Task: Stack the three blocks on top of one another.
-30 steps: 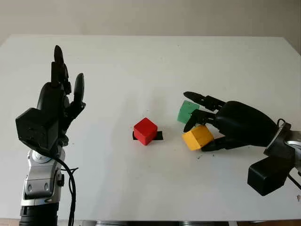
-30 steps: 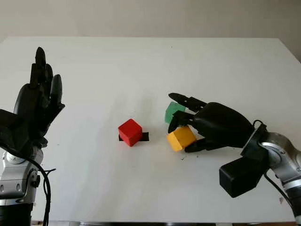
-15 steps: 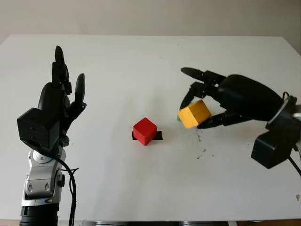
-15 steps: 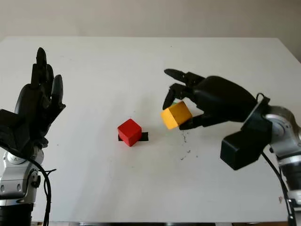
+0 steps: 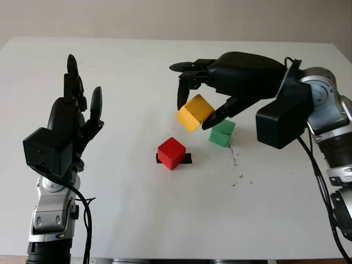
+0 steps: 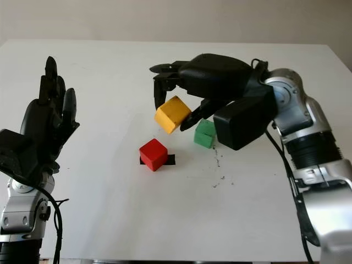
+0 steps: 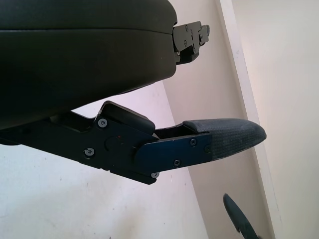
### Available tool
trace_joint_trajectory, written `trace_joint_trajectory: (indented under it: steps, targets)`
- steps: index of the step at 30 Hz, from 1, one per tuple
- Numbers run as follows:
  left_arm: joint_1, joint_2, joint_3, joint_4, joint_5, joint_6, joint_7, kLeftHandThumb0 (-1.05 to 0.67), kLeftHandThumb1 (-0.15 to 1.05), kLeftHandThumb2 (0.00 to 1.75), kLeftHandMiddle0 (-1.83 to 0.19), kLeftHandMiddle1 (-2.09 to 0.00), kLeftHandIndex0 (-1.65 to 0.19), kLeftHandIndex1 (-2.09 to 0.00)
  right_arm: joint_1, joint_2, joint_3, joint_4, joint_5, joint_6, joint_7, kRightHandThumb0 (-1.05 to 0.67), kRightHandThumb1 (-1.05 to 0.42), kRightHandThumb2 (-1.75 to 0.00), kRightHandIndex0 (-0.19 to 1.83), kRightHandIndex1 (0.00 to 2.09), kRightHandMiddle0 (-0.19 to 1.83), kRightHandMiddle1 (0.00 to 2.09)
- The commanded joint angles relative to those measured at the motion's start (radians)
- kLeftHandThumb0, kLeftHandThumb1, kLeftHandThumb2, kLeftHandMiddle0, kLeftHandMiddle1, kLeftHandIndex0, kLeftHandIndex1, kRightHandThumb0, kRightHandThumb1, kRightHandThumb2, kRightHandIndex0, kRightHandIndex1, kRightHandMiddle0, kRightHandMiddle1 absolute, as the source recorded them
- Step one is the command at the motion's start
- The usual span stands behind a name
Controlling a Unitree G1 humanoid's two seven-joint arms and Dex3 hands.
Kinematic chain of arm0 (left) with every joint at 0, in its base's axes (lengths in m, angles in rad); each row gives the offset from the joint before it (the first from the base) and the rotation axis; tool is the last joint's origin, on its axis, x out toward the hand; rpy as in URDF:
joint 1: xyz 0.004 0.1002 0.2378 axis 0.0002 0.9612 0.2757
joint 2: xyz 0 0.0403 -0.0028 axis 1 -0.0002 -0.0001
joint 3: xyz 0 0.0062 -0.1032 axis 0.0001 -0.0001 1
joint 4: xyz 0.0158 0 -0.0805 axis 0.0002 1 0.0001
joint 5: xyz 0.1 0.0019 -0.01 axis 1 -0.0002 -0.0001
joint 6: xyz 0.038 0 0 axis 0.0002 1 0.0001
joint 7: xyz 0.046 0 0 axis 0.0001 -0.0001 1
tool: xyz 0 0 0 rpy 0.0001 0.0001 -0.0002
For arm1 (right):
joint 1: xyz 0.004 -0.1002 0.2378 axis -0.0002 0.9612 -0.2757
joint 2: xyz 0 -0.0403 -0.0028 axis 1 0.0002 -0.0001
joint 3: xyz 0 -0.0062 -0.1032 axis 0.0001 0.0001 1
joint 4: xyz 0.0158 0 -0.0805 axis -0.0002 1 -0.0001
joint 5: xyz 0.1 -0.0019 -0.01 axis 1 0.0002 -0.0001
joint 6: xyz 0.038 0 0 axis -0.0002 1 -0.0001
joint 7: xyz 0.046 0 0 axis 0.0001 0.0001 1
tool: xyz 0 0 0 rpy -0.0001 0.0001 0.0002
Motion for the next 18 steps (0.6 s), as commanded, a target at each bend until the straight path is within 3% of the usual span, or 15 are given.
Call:
trace_joint_trajectory:
  steps: [1,9,18]
  targets:
    - [0.013,-0.007,0.001,-0.016,-0.005,-0.005,0.002,-0.83,1.05,0.62,0.19,-0.01,0.19,-0.03,-0.045,0.027,0.010,0.028,0.018,0.010,0.023,-0.45,-0.93,-0.05,0.14,0.05,0.49,1.27]
    - [0.011,-0.010,0.001,-0.019,-0.012,-0.002,0.004,-0.85,1.05,0.62,0.19,-0.01,0.19,-0.05,-0.082,0.088,0.039,0.110,0.020,-0.005,0.069,-0.46,-0.95,-0.06,0.13,0.05,0.41,1.43]
    - [0.013,-0.006,0.000,-0.021,-0.009,-0.001,0.002,-0.86,1.05,0.62,0.19,0.00,0.19,-0.03,-0.057,0.115,0.044,0.131,0.031,0.001,0.083,-0.44,-0.94,-0.05,0.15,0.06,0.40,1.44]
